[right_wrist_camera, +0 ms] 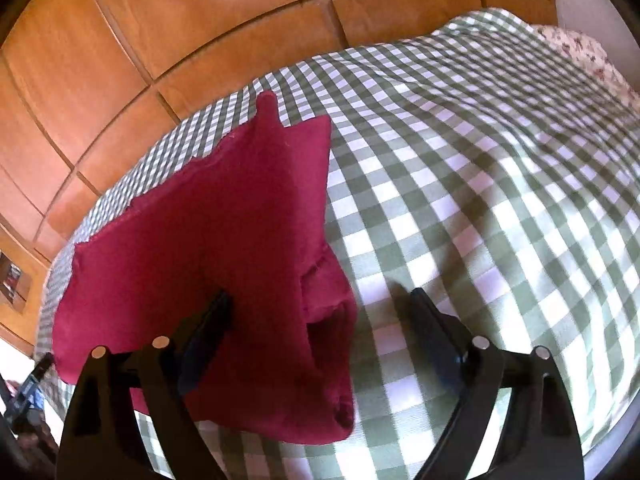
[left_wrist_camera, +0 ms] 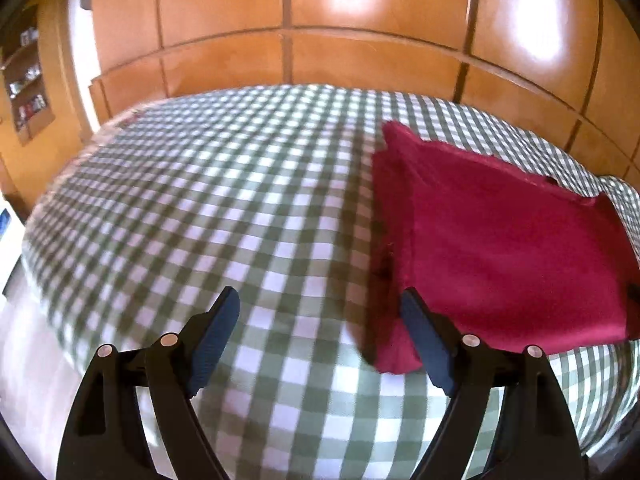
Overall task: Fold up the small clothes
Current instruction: 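Grasp the edge of the dark red sweater with the right gripper, then lift and fold the sweater over with the right gripper while the left gripper grasps the fold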
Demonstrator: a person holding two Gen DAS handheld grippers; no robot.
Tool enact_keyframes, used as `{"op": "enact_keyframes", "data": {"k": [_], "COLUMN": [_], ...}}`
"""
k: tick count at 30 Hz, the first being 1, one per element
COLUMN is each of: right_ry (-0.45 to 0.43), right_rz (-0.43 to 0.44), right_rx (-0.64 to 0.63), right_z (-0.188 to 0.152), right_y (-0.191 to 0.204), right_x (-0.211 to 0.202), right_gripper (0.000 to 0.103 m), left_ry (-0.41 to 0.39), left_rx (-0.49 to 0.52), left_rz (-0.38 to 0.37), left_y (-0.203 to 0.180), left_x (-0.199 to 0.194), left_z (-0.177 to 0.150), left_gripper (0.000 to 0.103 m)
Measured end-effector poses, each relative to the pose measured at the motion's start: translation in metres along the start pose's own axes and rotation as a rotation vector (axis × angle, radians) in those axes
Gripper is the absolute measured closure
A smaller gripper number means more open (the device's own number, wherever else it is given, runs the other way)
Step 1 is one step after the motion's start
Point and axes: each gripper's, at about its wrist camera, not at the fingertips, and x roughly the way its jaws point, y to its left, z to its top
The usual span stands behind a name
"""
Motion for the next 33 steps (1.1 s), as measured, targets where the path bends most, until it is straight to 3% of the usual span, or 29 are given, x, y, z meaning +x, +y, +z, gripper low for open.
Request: {"op": "enact_keyframes", "data": {"k": [4, 8, 10, 15, 19, 22, 26, 33], "right_ry": [0.006, 0.041, 0.076, 0.071, 0.075, 0.081, 0.096, 0.123], "right_rz": [0.023, 0.191, 0.26, 0.257, 0.237, 0.221, 0.182, 0.159], "right_rx": [0.019, 0.068, 0.058, 0.032, 0.011, 0.021, -0.017, -0.052], "right_z": [0.003, 0.002, 0.001, -0.007, -0.007, -0.005, -0.004, -0.001], "right_y": [-0.005, -0.009, -0.006, -0.001, 0.003, 0.003, 0.011, 0.025], "right_x": [-0.005, -0.004, -0.001, 0.006, 0.006, 0.007, 0.008, 0.006], "right_gripper": [0.022, 0.022, 0.021, 0.019, 0.022, 0.032, 0.06, 0.072], "left_ry": [-0.063, -0.022, -0.011, -0.003, 0.021, 0.019, 0.021, 0.032], "left_rx": [0.027, 0.061, 0.074, 0.145, 0.142, 0.167, 0.185, 0.197], "left_rz": [-0.131, -0.256, -0.263, -0.168, -0.16, -0.149, -0.148, -0.162], "left_y": [-0.011, -0.032, -0.041, -0.064, -0.067, -0.067, -0.07, -0.072], "left_x": [-0.019, -0.014, -0.011, -0.003, 0.008, 0.01, 0.014, 0.017], "left_z": [-0.002, -0.008, -0.007, 0.002, 0.009, 0.007, 0.007, 0.008], "left_gripper": [0.022, 0.022, 0.022, 0.022, 0.022, 0.022, 0.022, 0.022]}}
